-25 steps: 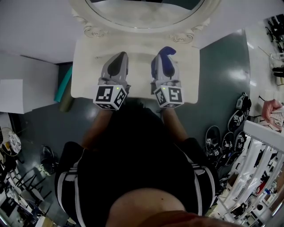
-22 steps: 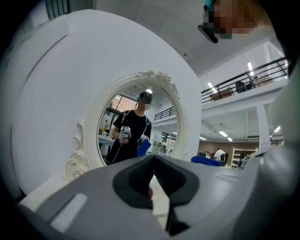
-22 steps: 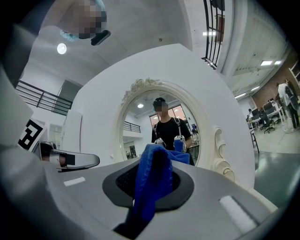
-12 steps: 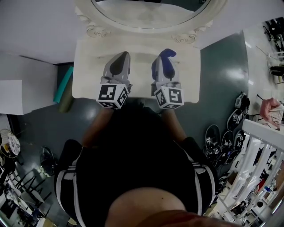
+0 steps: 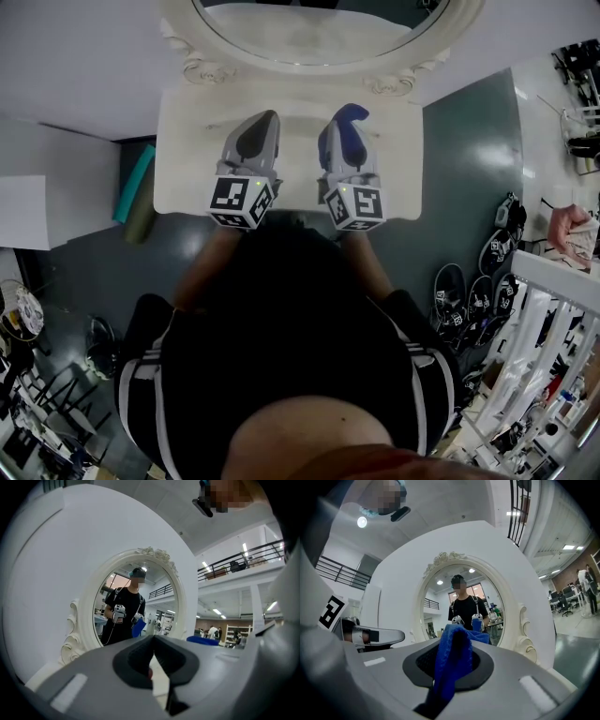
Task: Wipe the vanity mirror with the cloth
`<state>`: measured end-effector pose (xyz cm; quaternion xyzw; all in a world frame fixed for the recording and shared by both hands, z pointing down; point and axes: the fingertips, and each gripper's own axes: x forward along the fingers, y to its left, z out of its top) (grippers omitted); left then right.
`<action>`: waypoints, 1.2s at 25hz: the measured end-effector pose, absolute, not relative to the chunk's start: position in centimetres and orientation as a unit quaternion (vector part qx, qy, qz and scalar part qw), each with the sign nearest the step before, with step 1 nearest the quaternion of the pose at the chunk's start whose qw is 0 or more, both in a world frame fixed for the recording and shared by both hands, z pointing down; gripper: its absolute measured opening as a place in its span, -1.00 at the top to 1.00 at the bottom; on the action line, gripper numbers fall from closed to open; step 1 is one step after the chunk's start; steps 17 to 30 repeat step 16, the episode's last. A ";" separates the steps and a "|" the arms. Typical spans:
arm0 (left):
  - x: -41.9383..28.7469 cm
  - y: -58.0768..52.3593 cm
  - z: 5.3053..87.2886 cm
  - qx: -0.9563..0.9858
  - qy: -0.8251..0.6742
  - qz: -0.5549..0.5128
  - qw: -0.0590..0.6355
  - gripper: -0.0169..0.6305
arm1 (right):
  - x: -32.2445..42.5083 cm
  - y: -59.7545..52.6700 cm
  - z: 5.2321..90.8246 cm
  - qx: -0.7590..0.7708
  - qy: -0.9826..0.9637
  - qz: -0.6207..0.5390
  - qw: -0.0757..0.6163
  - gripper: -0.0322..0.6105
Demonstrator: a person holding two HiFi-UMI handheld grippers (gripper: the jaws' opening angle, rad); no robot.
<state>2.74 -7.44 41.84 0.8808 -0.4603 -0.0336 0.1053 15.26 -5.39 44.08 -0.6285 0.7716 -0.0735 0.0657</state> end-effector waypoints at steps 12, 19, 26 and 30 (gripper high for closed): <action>3.0 -8.0 42.1 0.883 -0.455 -0.033 0.111 0.92 | 15.0 -5.9 44.2 -0.628 0.773 -0.070 0.057 0.78; 3.0 -8.1 42.2 0.883 -0.454 -0.033 0.112 0.92 | 14.9 -6.0 44.3 -0.628 0.773 -0.070 0.056 0.78; 3.0 -8.1 42.2 0.883 -0.454 -0.033 0.112 0.92 | 14.9 -6.0 44.3 -0.628 0.773 -0.070 0.056 0.78; 3.0 -8.1 42.2 0.883 -0.454 -0.033 0.112 0.92 | 14.9 -6.0 44.3 -0.628 0.773 -0.070 0.056 0.78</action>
